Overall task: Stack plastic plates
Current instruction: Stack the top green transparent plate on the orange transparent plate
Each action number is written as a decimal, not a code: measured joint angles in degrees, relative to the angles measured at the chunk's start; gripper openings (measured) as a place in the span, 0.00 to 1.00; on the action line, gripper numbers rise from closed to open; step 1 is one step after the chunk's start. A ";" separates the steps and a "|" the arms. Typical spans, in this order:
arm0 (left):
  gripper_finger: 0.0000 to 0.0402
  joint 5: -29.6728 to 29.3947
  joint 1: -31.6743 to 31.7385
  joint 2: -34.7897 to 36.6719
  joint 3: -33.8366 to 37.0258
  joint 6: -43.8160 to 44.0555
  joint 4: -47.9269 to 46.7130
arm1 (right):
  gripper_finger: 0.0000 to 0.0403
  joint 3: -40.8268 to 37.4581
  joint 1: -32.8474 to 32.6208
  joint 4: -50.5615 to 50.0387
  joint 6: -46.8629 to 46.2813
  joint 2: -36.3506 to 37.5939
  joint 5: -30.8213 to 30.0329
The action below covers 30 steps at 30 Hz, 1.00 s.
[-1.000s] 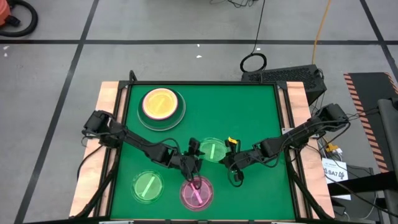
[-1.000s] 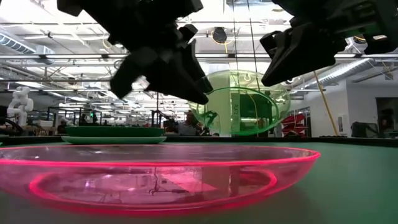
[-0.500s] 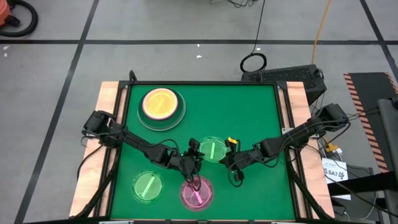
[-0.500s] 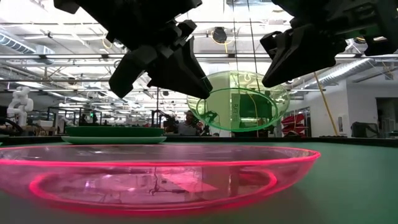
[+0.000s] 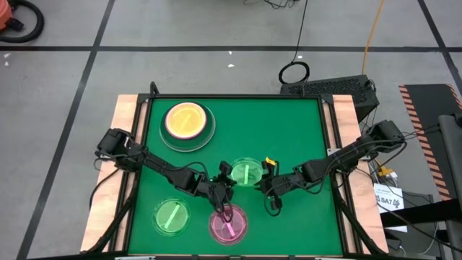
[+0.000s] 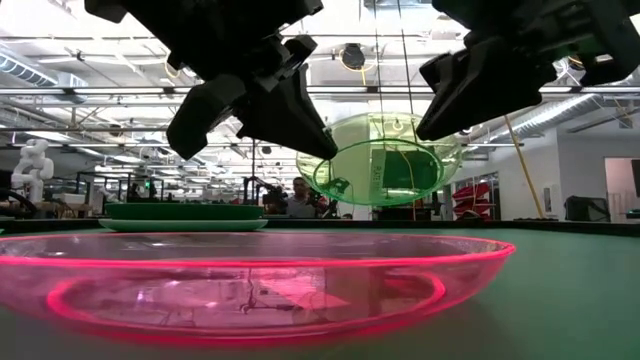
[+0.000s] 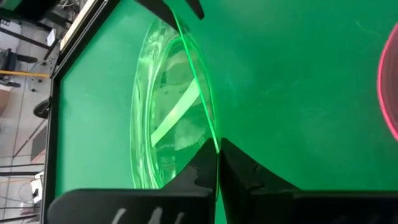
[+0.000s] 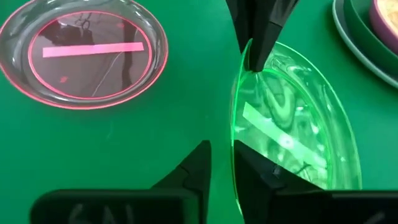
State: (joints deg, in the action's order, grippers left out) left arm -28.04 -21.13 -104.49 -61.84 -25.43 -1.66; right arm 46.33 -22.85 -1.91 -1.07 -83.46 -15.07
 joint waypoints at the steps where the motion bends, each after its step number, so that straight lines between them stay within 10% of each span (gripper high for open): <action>1: 0.02 0.01 0.00 0.00 0.00 -0.02 -0.20 | 0.15 0.00 0.00 0.00 -0.65 0.00 0.00; 15: 0.01 -0.01 0.05 1.33 0.00 2.37 -9.21 | 0.38 -0.02 0.13 -0.20 -6.89 6.46 -2.04; 30: 0.01 -0.60 3.64 9.21 -3.70 13.36 -33.09 | 0.36 -0.02 -3.67 -8.32 -14.04 8.84 -15.14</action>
State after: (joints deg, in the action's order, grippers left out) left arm -28.64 -17.49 -95.28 -65.54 -12.06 -34.75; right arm 46.31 -26.52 -10.24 -15.11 -74.62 -30.21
